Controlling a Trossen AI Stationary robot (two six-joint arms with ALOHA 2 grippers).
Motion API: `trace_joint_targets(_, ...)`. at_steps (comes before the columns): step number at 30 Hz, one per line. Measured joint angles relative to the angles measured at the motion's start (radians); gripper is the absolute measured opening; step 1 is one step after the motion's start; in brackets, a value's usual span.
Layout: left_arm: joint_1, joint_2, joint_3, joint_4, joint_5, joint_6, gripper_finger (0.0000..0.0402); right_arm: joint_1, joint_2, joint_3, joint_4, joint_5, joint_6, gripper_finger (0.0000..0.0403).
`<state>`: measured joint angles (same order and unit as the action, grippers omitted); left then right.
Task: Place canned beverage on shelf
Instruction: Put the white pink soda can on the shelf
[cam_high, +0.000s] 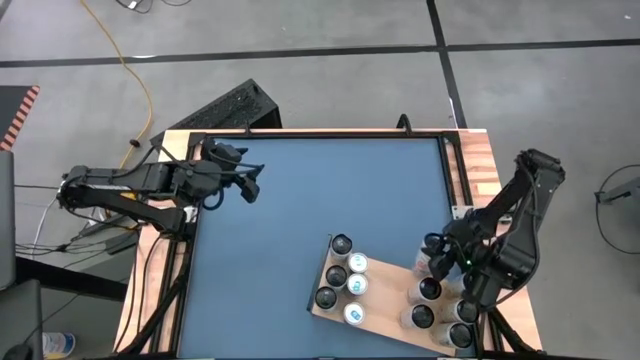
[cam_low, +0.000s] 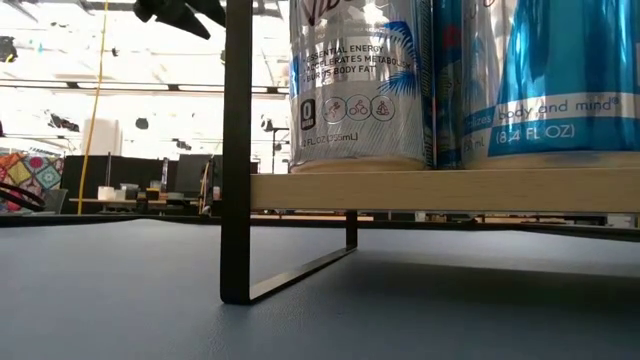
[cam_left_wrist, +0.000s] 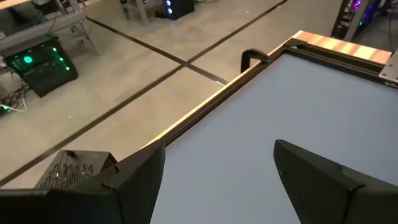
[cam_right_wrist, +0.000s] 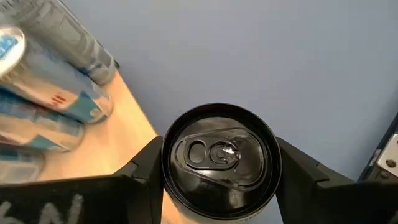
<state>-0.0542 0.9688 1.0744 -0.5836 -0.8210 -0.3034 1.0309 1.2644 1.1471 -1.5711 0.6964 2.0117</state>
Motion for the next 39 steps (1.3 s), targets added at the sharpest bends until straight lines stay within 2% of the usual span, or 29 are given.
trace_joint_targets(11, 0.004, 0.079, 0.000, 0.008, -0.014, -0.035, 0.0286, 0.028, 0.005, -0.009, 0.008, 0.028, -0.083, 0.0204)
trace_joint_targets(18, 0.004, 0.133, 0.001, 0.073, 0.032, -0.043, 0.0286, 0.027, 0.116, 0.050, 0.001, 0.038, -0.182, 0.0203)
trace_joint_targets(21, 0.004, 0.122, 0.004, 0.136, 0.038, -0.009, 0.0286, 0.028, 0.171, 0.068, -0.002, 0.051, -0.167, 0.0203)
trace_joint_targets(26, 0.004, 0.111, 0.004, 0.153, 0.021, -0.002, 0.0286, 0.055, 0.226, 0.069, -0.009, 0.071, -0.067, 0.0203)
trace_joint_targets(31, 0.004, 0.111, 0.004, 0.156, 0.028, -0.034, 0.0286, 0.082, 0.227, 0.068, -0.006, 0.073, -0.006, 0.0203)
trace_joint_targets(39, 0.004, 0.111, 0.004, 0.155, 0.029, -0.065, 0.0286, 0.090, 0.227, 0.075, -0.003, 0.053, 0.004, 0.0203)
